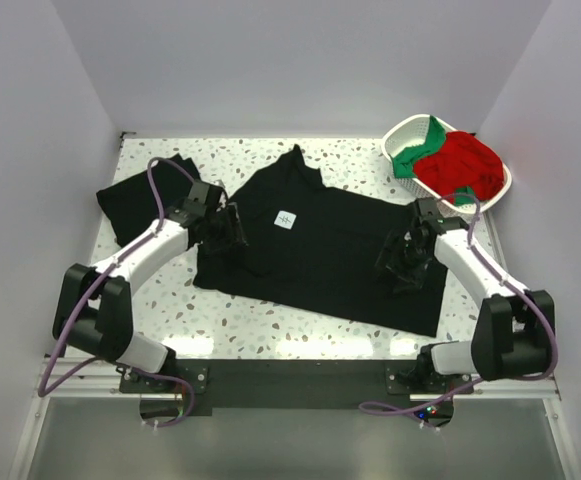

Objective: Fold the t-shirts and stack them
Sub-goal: Fold the tshirt

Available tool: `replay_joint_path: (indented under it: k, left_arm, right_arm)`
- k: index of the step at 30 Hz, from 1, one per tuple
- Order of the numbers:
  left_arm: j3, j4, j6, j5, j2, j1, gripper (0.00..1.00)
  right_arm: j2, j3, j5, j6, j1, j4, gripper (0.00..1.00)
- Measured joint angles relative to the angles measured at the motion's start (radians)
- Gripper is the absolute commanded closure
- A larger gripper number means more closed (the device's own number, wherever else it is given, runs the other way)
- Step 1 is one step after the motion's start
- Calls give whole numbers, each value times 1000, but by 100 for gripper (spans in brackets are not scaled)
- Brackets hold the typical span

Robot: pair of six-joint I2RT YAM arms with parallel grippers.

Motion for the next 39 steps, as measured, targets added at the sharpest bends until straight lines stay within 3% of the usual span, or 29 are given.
replay_joint_path:
  k: [7,19,39]
  left_arm:
    - [-6,35,-1,24,-5,61,39]
    - [-242,103,-33,77,-78,123,39]
    - [-377,222,-62,77,-138,136,39]
  right_arm:
    - [196,197,0,18,221,87,42]
    - [687,673,-75,17,551,310,54]
    - [890,773,-197,10,621,495,57]
